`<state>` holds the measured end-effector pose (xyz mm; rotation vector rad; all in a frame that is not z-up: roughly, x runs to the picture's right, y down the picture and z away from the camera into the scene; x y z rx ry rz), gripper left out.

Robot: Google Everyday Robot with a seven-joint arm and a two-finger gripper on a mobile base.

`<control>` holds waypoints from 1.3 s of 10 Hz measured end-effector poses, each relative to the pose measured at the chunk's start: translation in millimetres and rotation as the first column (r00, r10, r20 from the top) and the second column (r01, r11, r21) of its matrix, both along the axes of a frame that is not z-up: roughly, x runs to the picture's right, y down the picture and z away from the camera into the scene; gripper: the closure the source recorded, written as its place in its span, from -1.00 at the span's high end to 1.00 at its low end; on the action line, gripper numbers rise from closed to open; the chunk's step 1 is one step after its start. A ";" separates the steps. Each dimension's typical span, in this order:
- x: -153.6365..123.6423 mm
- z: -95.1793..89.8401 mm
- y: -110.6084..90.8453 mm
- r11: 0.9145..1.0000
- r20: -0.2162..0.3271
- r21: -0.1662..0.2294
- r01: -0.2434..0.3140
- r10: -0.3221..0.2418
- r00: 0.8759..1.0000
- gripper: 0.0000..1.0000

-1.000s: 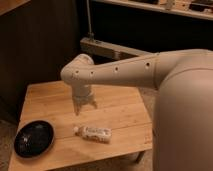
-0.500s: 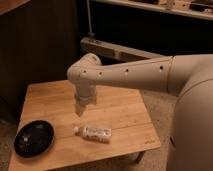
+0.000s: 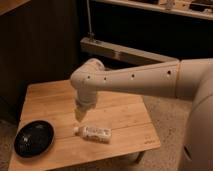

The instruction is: Place the bottle in the ceramic bowl

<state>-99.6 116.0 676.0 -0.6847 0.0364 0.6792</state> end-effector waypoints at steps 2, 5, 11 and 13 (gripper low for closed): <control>2.7 -6.8 20.5 0.999 0.086 -0.003 0.043 -0.043 0.995 0.30; 1.5 -7.3 21.8 0.999 0.098 -0.003 0.045 -0.045 0.994 0.30; 1.4 -7.3 21.4 0.999 0.097 -0.003 0.044 -0.043 0.994 0.30; 1.4 -7.3 21.4 0.999 0.096 -0.004 0.043 -0.043 0.994 0.30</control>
